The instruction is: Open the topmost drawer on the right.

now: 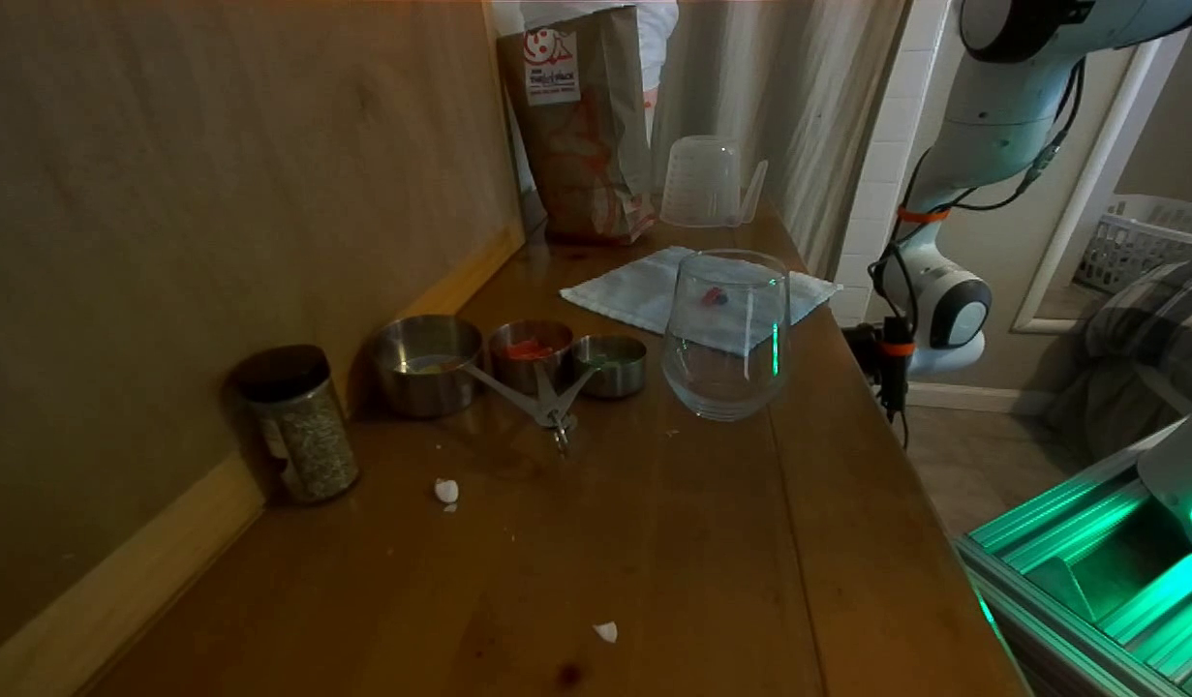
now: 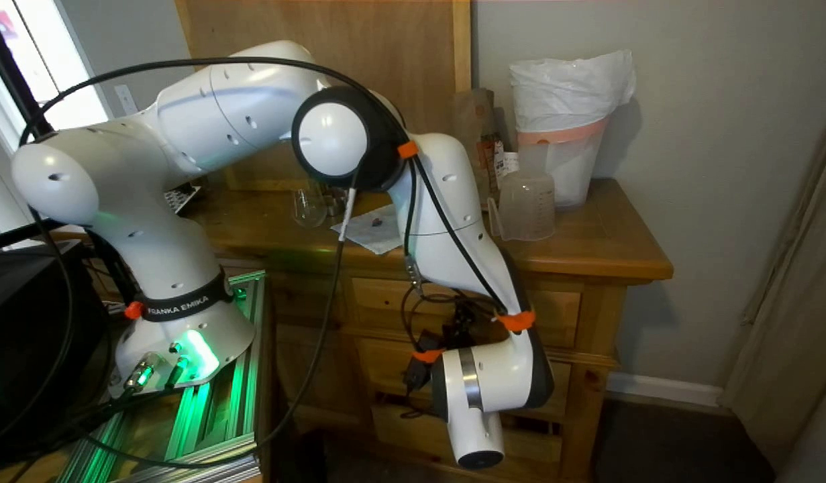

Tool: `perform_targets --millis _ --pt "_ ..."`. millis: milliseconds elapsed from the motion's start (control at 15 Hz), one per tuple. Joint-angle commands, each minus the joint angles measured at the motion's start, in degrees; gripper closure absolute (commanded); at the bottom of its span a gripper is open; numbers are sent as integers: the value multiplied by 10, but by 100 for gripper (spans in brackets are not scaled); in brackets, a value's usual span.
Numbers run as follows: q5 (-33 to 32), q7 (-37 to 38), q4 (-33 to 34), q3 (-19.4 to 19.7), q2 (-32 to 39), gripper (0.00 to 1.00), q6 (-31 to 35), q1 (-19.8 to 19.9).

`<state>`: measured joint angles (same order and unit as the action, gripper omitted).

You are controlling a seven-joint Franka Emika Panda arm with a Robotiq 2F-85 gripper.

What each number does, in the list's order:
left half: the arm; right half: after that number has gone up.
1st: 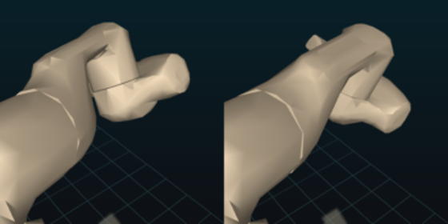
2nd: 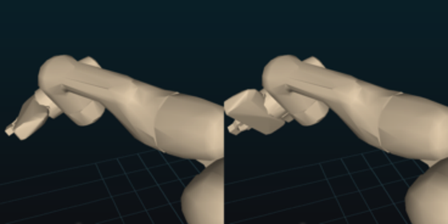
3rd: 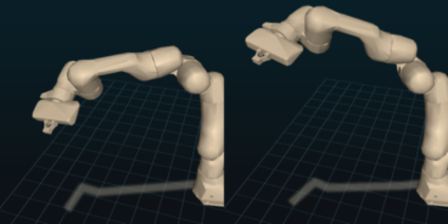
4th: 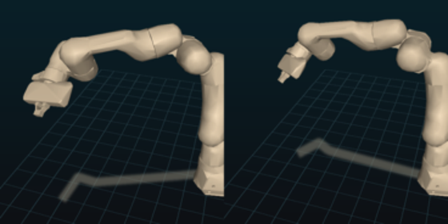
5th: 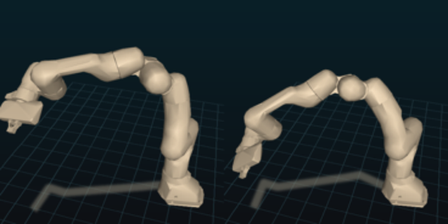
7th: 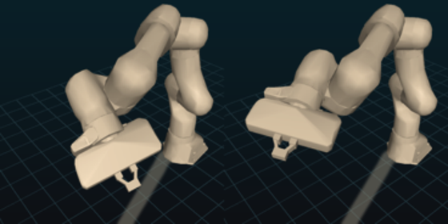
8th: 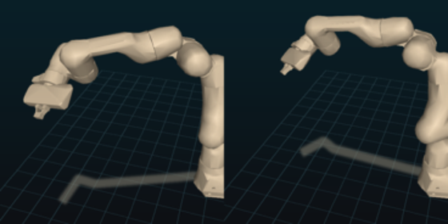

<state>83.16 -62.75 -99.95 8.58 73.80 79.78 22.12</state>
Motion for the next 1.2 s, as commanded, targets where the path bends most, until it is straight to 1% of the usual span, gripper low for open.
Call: perform_targets --millis 0,67,333,467,533,1133 --pt "18 8 17 5 9 28 -6 -3" --pt "18 8 18 5 9 31 -6 -3" --pt "16 12 20 7 14 60 -4 0" --pt "15 12 20 8 16 72 -1 1" --pt "16 12 20 8 15 76 -1 1" --pt "14 7 6 17 1 76 -1 6"
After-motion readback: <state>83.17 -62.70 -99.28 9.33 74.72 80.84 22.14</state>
